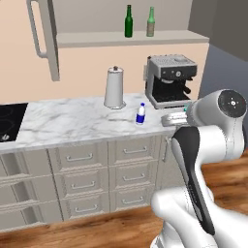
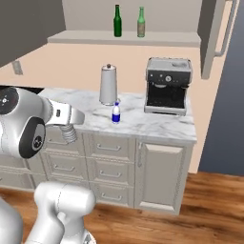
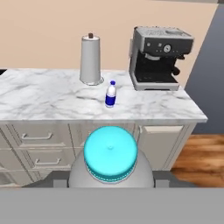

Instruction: Sort all alcoholic drinks to one cabinet, and non-alcoholic drinks to the other.

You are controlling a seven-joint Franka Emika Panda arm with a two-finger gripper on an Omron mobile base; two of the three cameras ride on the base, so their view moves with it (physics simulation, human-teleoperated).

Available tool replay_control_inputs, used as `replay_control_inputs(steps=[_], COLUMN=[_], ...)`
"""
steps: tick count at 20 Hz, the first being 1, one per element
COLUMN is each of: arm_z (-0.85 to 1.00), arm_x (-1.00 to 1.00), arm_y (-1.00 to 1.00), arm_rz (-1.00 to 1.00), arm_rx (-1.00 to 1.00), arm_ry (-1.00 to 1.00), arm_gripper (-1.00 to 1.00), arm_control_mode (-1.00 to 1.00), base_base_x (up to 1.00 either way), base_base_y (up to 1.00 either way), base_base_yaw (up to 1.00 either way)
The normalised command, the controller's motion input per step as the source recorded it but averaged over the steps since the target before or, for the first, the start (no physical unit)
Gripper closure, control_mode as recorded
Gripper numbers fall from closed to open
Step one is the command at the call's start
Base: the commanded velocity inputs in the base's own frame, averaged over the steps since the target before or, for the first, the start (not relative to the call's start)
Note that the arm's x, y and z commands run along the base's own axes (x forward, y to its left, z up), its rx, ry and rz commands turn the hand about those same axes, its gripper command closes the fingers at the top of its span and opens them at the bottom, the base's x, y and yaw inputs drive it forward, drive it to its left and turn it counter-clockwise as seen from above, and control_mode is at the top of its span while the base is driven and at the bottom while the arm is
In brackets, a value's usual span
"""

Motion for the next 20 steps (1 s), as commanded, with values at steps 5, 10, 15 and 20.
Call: replay_control_inputs(steps=[5,10,15,20], arm_z=[0.00,0.00,0.00,0.00], arm_x=[0.00,0.00,0.00,0.00], arm_y=[0.00,0.00,0.00,0.00], arm_rz=[0.00,0.00,0.00,0.00], arm_rx=[0.00,0.00,0.00,0.00], arm_ry=[0.00,0.00,0.00,0.00], arm_gripper=[1.00,1.00,1.00,1.00], arm_control_mode=[1.00,1.00,1.00,1.00], base_base_x=[-0.49,-0.45,-0.33,-0.32], base_base_y=[0.05,0.28,0.45,0.43], base_base_yaw=[0.00,0.00,0.00,0.00])
